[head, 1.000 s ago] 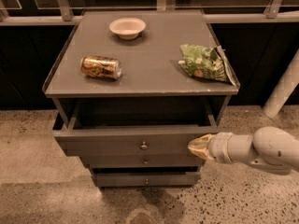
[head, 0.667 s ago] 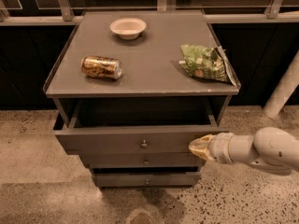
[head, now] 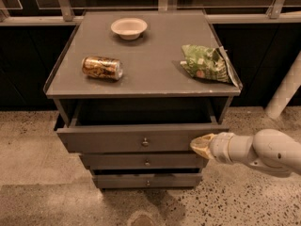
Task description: Close top drawer
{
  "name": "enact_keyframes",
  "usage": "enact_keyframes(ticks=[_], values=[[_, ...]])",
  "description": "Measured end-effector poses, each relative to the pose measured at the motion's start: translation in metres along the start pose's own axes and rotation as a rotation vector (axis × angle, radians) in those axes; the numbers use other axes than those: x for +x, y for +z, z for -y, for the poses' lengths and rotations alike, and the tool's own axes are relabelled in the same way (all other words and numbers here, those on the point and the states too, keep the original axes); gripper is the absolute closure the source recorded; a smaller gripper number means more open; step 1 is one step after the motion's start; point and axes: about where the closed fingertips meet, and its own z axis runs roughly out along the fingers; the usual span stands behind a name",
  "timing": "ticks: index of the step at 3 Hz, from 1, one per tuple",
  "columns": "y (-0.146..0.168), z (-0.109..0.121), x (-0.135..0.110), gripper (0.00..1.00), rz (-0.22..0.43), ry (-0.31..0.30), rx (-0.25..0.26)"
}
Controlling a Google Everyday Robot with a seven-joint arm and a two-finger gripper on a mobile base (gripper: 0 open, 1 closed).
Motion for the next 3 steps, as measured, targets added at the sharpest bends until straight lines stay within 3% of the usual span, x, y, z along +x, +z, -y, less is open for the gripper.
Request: enact_keyframes(ticks=[1, 2, 3], values=[[0.006, 0.014, 0.000, 1.00, -0.002, 0.009, 0.051], [0.006, 0.014, 0.001, 1.00, -0.002, 0.009, 0.052], [0.011, 0.030, -0.003, 1.00, 0.001, 0.008, 0.106]])
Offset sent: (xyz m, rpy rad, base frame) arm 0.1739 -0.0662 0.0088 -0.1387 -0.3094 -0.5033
